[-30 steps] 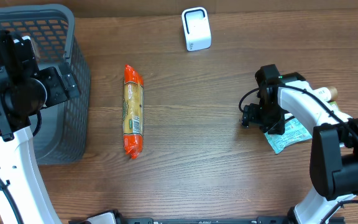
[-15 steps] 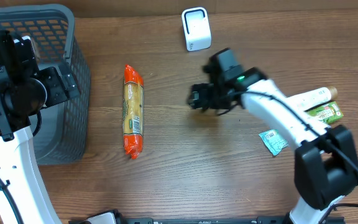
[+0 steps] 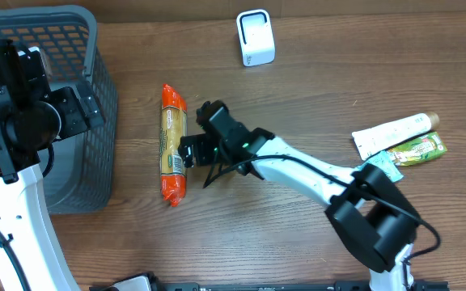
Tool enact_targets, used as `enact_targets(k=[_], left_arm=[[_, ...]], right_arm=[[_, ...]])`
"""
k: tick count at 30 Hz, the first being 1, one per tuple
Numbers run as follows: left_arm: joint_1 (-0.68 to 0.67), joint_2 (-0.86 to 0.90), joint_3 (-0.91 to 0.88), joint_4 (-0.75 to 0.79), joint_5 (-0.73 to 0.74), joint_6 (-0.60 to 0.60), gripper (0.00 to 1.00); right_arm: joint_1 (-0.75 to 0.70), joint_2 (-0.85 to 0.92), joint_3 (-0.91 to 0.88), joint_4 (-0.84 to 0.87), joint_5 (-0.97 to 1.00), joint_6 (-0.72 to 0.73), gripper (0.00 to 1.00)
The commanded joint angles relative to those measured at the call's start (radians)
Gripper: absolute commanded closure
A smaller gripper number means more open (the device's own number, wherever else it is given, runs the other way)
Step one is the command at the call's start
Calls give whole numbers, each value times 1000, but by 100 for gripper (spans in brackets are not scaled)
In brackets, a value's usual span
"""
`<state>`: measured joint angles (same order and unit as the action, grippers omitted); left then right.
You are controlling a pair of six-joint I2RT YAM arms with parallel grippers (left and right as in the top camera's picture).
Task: Scan the item barcode
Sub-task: 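Reach the right gripper to the spaghetti pack and grasp it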
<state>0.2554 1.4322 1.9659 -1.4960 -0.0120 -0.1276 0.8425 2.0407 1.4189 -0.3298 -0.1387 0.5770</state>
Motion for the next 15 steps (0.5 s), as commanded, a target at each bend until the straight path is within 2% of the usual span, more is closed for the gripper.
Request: enact_targets(k=[1,6,15], left_arm=[[0,4,-1,4,5,-7,0],[0,4,-1,4,5,-7,0],[0,4,-1,4,5,-7,0]], right_arm=[[22,49,63,11,34,23,0],[55,104,127,10,34,21,0],[106,171,134,37,53,22,0]])
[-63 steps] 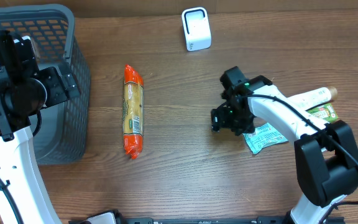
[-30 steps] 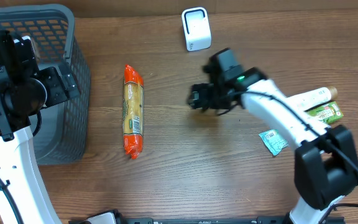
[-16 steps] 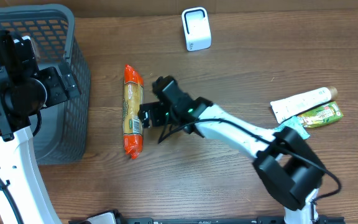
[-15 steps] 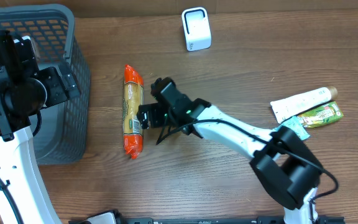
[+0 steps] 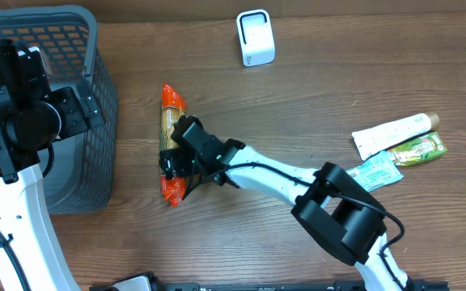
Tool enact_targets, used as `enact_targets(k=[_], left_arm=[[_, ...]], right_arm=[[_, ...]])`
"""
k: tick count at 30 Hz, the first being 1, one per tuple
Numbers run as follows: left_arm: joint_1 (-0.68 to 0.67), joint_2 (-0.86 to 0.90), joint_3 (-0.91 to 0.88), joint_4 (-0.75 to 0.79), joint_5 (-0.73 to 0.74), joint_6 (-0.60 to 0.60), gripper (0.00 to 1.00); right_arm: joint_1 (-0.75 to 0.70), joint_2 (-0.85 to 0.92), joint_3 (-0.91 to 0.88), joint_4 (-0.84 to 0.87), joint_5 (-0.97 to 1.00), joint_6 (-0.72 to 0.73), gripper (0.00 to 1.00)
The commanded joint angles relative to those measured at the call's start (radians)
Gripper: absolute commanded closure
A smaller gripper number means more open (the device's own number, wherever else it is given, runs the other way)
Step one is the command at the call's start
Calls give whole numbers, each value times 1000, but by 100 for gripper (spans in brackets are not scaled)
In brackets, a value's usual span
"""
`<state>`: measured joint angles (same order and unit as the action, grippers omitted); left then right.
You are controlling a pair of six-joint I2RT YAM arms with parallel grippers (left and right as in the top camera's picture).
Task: Scan the item barcode
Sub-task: 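Reach the right gripper to the spaghetti pack and grasp it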
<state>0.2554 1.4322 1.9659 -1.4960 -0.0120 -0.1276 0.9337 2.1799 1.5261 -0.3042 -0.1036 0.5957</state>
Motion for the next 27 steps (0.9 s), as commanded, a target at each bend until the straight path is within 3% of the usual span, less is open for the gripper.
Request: enact_targets(k=[1,14,20,27], left_arm=[[0,4,-1,4,5,-7,1],[0,4,-1,4,5,-7,0],[0,4,-1,4,5,-7,0],[0,4,-1,5,5,-7,1]], right_arm=[[20,38,27,13,18,3,0],[38,55,26,0,6,3,0],[46,55,24,-16,20,2,48],[75,55,24,-93,142,2,65]])
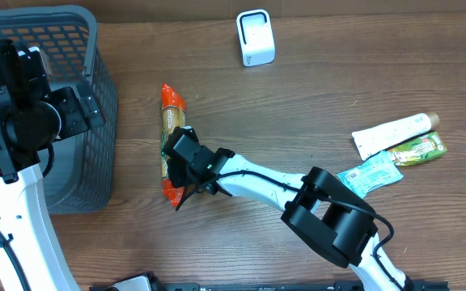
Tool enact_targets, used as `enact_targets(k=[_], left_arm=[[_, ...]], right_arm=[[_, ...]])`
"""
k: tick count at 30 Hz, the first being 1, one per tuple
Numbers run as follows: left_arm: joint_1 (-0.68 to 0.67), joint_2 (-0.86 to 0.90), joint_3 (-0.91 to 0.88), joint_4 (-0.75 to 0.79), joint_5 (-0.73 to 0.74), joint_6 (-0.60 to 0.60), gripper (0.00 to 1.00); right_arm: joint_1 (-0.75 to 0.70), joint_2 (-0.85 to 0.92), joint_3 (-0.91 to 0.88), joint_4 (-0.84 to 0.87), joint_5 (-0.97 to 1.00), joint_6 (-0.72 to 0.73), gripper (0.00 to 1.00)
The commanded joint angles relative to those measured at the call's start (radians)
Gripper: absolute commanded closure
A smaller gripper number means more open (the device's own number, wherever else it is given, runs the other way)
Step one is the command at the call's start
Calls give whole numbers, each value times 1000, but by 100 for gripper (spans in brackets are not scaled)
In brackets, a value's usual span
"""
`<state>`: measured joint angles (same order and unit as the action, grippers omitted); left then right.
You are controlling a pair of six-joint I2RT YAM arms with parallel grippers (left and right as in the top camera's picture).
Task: Scan the item barcode
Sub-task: 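Reach the right gripper to the spaghetti pack and grasp it, then lift and rotate the spaghetti pack horizontal with the right gripper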
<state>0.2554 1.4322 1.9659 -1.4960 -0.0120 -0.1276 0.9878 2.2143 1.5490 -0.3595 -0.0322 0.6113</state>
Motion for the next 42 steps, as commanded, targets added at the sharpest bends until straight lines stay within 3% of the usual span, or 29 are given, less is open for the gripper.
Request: enact_targets(k=[1,6,9,15,20,24,26,30,32,37,42], left_arm=[[0,4,-1,4,5,-7,0],[0,4,-1,4,5,-7,0],[0,4,-1,4,5,-7,0],[0,4,-1,5,5,-7,0],[0,4,-1,4,5,-7,0],[0,4,-1,4,5,-7,0],[0,4,-1,4,5,-7,0],[0,4,-1,4,5,-7,0],[0,4,-1,4,5,-7,0],[0,4,-1,4,5,-7,0],[0,4,-1,4,5,-7,1]], right_arm=[[21,21,2,-53,70,-16,66],[-18,-13,5,-140,76,-26,83],[-55,-73,5,-208,86,-110,95],[-114,-196,5,-425,275,-278,96],[-128,-224,4,-650,590,-262,96],[-120,-224,-6,-694,559,-241,96],[-105,-224,-7,-691,463,-241,89],[-61,-225,-6,-658,230,-246,38],[-53,-225,-2,-656,187,-246,26],[-76,-248,23,-665,144,-251,17],[-168,-304,61,-651,108,-325,26]])
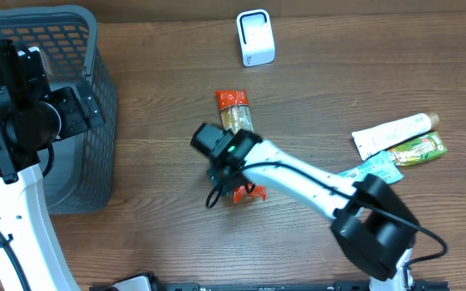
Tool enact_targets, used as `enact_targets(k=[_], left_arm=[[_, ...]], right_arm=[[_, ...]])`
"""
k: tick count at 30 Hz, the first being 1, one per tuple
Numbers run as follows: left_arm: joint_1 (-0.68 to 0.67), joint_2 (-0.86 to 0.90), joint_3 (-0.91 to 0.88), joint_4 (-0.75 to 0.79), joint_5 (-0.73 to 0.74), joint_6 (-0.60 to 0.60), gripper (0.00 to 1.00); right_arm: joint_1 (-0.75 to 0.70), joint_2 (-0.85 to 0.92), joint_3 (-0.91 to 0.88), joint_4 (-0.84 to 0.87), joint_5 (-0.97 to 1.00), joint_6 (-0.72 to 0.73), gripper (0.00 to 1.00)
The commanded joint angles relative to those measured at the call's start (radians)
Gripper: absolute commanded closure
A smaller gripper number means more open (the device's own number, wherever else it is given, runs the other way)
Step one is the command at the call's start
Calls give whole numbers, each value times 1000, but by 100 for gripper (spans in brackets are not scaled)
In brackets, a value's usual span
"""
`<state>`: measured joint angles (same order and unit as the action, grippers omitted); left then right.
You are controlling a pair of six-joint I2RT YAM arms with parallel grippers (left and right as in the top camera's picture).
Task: Scan the item barcode
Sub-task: 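Lift and rotate the spaghetti pack horizontal with the right gripper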
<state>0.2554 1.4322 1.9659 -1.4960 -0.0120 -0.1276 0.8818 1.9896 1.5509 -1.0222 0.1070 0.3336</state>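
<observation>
A long snack packet [235,113], yellow in the middle with orange ends, sits in the middle of the table, running from near the scanner toward the front. My right gripper [231,166] is shut on its middle, and the wrist hides that part of the packet. The packet's orange lower end shows below the wrist. No barcode shows from above. A white scanner [256,37] stands at the back centre, a short way beyond the packet's top end. My left arm [31,113] hangs over the basket at the left, its fingers not clear.
A grey mesh basket [95,97] fills the left side. At the right lie a white tube [395,133], a green packet [415,149] and a light blue sachet [372,171], partly under my right arm.
The packet has left its spot beside the basket and is now held by my right gripper nearer the table's centre, below the scanner. The left arm has not moved.
My right gripper was just right of the packet lying beside the basket. Then it stood over the packet's lower half, then lower still on it. Now the packet is in the gripper, moved right toward the scanner.
</observation>
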Motion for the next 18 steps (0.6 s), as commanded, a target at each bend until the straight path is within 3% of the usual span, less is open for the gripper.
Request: enact_targets(k=[1,4,7,13,15,16,18], left_arm=[[0,4,-1,4,5,-7,0],[0,4,-1,4,5,-7,0],[0,4,-1,4,5,-7,0],[0,4,-1,4,5,-7,0],[0,4,-1,5,5,-7,0],[0,4,-1,4,5,-7,0],[0,4,-1,4,5,-7,0]], right_arm=[[-80,-85,63,20,-34,-51,31],[-140,-89,61,61,-117,-67,50],[-178,-61,51,101,-368,-76,68],[-117,5,6,146,-498,-5,67],[-90,32,6,136,-497,12,61],[-70,50,6,122,-491,24,51],[-59,62,6,88,-432,68,48]])
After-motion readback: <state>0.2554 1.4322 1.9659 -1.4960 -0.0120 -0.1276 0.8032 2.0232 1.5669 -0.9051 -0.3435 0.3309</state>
